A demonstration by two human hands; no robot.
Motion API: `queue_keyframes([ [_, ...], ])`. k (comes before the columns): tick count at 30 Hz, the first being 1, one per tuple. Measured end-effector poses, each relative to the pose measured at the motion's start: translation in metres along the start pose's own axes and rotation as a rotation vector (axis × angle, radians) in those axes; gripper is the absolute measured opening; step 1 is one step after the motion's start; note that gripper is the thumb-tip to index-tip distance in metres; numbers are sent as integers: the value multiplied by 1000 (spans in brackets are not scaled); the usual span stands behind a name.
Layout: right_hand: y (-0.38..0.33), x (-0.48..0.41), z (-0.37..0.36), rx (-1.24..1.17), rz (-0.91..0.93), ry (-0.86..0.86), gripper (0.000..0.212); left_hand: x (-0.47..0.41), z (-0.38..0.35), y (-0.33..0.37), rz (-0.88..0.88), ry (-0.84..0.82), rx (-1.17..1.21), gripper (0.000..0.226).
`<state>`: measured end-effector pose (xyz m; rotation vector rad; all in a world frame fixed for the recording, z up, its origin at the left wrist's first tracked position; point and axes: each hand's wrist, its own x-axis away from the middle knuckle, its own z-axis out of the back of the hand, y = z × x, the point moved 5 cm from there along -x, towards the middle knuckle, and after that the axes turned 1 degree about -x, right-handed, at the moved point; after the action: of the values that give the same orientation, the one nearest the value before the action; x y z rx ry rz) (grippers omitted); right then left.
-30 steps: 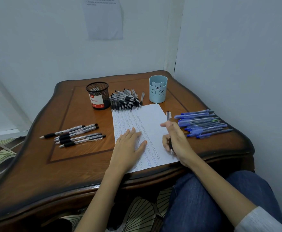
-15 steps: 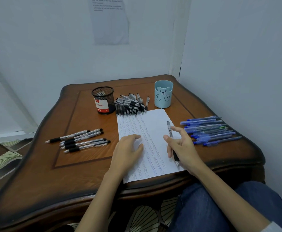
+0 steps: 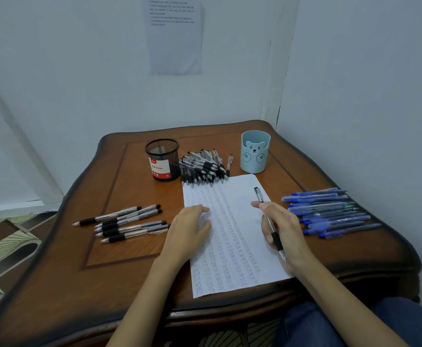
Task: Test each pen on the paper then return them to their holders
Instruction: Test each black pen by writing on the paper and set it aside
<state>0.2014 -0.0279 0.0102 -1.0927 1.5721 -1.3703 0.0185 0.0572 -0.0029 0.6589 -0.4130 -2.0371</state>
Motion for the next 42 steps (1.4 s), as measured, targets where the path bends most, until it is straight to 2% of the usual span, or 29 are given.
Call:
queue_keyframes([
  [8,1,-9,-5,-14,-8,-16,24,-19,-1,-10,-19,33,-41,21],
  [13,2,-12,-11,24,4,-47,26,-19,-3,-11,-53,61,-73,25],
  [20,5,-19,-15,-231,-120,-96,26,-18,-3,-12,-68,77,-81,26],
  [33,2,-20,-16,-62,-111,-133,38,-18,-3,-11,-69,80,-86,24],
  [39,1,-31,-24,-95,-100,-179,43,-17,-1,-9,-45,89,-59,30],
  [42,-11,-49,-30,-20,-44,-148,36,-17,0,-10,-22,100,-29,36],
])
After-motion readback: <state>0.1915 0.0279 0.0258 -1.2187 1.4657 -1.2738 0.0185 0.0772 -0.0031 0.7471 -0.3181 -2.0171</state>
